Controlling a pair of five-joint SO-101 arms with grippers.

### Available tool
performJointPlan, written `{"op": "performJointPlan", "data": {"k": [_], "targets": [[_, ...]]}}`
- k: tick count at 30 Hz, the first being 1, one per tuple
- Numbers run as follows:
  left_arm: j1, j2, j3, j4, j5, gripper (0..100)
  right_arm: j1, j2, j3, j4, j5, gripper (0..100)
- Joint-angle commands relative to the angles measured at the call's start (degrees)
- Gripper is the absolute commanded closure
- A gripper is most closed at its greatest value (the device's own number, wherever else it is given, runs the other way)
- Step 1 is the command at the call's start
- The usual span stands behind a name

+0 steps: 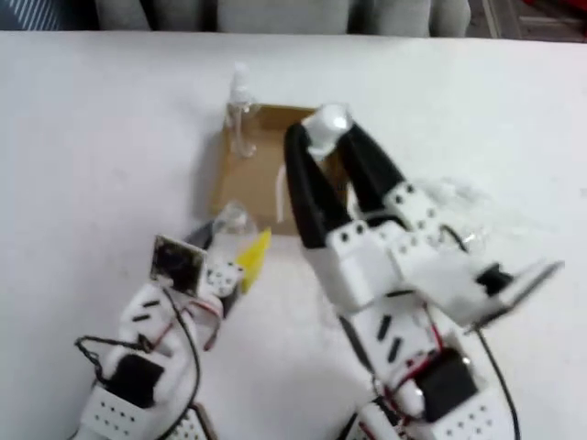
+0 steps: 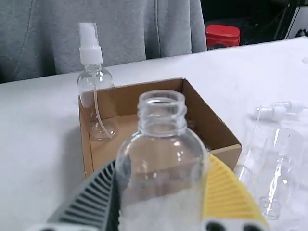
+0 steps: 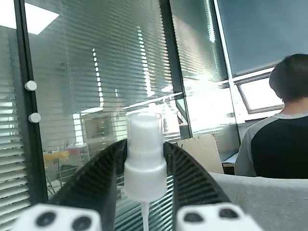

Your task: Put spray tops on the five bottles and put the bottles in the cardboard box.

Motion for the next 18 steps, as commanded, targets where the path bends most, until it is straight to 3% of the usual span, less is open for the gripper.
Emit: {"op": "performJointPlan", "data": {"k": [1,10,18], "targets": [[0.75,-1.01,0.97,-4.04,-1.05,98,-0.22,-0.13,2.02,-6.37,-0.62,98.4],[0.75,-0.92,0.97,-4.57,-1.05,98,-0.22,9.19,2.64,-15.69,-0.62,98.4],[0.75,-0.92,0.97,-4.84,-1.05,98,-0.66,15.96,2.2,-17.63,-0.62,98.4]]}}
